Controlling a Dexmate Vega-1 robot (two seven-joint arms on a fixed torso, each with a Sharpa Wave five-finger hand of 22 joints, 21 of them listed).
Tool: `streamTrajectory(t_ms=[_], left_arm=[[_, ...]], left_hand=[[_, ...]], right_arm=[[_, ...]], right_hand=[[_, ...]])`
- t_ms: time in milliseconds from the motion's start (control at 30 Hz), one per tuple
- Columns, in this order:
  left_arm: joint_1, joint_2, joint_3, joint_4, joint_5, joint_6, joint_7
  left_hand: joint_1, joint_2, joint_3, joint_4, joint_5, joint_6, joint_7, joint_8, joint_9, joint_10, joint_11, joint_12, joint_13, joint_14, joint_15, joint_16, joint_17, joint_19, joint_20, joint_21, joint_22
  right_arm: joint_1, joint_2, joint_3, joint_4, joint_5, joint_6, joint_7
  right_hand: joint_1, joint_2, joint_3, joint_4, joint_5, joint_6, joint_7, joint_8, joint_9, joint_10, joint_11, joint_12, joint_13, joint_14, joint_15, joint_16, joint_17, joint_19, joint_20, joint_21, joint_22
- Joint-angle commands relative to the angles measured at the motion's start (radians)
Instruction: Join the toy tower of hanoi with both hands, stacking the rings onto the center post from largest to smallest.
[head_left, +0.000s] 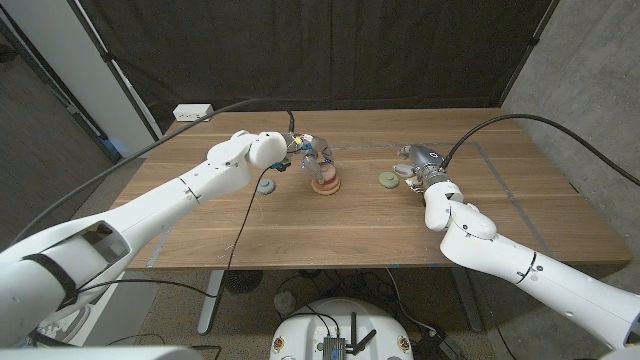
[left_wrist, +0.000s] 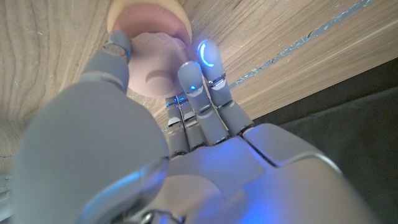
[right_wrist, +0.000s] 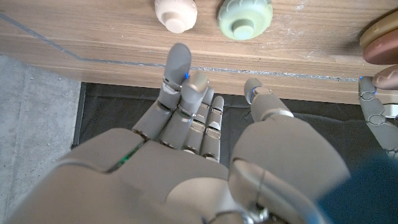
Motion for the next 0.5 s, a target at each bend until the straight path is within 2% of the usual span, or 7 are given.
streamTrajectory(t_ms=[33, 500], left_arm=[[-0.017, -0.023, 0.02, 0.042, -0.012, -0.03, 0.0], [-0.022, -0.024, 0.022, 0.056, -0.016, -0.02, 0.001]], left_hand=[[0.041, 0.053, 0.004, 0.007, 0.006, 0.011, -0.001, -0.002, 0.003, 0.096, -0.089, -0.004, 0.051, 0.018, -0.04, 0.003, 0.012, 0.0, -0.116, 0.008, 0.003], [0.041, 0.054, 0.0, 0.007, 0.005, 0.012, 0.0, -0.004, 0.004, 0.097, -0.091, -0.006, 0.056, 0.015, -0.04, -0.009, 0.011, 0.0, -0.116, 0.007, 0.003]], right_arm=[[0.002, -0.003, -0.002, -0.003, 0.006, -0.006, 0.002], [0.005, -0.003, -0.002, 0.003, 0.013, -0.005, 0.001]], right_hand=[[-0.009, 0.0, 0.006, -0.002, 0.008, 0.0, 0.002, 0.0, 0.003, 0.007, -0.001, -0.002, 0.003, 0.005, -0.036, 0.005, 0.003, 0.008, -0.087, 0.003, 0.003], [-0.011, 0.0, 0.008, -0.002, 0.008, 0.003, 0.002, -0.001, 0.002, 0.007, -0.002, -0.003, 0.002, 0.002, -0.036, 0.004, 0.001, 0.008, -0.087, 0.003, 0.002]])
